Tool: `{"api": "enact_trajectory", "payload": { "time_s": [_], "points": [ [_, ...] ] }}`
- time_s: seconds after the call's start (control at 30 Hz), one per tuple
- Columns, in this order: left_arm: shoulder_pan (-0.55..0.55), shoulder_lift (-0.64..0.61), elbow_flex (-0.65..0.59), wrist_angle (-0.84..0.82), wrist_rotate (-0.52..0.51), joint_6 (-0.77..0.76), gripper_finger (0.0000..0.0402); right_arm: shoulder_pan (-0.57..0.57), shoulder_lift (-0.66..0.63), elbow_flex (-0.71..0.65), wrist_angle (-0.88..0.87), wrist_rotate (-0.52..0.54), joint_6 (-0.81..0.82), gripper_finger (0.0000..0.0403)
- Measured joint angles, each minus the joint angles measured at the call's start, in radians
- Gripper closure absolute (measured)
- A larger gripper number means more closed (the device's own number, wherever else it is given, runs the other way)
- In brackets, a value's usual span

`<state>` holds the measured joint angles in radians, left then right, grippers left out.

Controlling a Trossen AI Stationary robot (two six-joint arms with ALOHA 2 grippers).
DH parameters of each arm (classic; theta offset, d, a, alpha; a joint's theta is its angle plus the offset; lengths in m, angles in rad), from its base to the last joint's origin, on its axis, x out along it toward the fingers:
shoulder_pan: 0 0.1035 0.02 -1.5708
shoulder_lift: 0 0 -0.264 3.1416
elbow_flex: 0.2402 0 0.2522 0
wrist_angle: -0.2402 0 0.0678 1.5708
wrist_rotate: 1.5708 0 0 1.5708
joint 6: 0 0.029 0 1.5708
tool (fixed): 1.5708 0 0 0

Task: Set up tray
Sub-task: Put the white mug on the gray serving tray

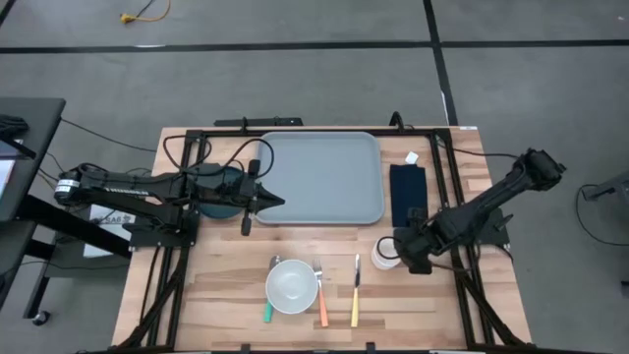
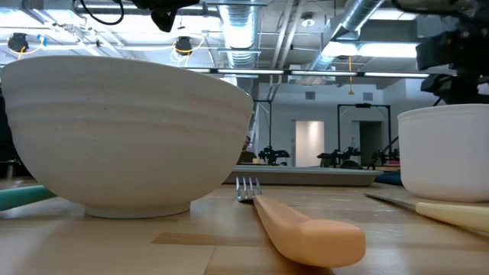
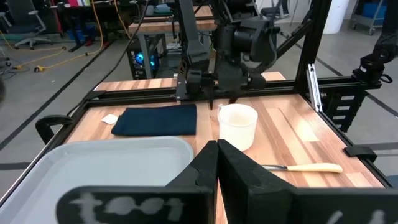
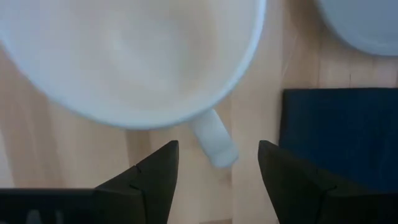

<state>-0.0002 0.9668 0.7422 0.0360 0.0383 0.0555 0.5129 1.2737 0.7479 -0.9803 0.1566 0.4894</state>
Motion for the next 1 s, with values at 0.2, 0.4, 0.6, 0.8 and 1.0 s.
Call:
{"api": "enact_trajectory", "payload": {
  "time_s": [0.2, 0.4, 0.6, 0.8, 1.0],
  "points": [
    [0.0, 0.0, 0.0, 0.0, 0.0, 0.005, 0.0401, -0.028, 0.065, 0.0, 0.002, -0.001, -0.027, 0.0188],
    [0.0, 0.0, 0.0, 0.0, 0.0, 0.005, 0.0401, -0.042, 0.109, 0.0, 0.003, -0.002, -0.03, 0.0188],
    [0.0, 0.0, 0.0, 0.0, 0.0, 0.005, 0.0401, -0.043, 0.122, 0.0, 0.006, -0.003, -0.043, 0.0188],
    [0.0, 0.0, 0.0, 0.0, 0.0, 0.004, 0.0401, -0.042, 0.094, 0.0, 0.014, -0.011, -0.053, 0.0188],
    [0.0, 0.0, 0.0, 0.0, 0.0, 0.004, 0.0401, -0.042, 0.057, 0.0, 0.021, -0.012, -0.053, 0.0188]
  ]
}}
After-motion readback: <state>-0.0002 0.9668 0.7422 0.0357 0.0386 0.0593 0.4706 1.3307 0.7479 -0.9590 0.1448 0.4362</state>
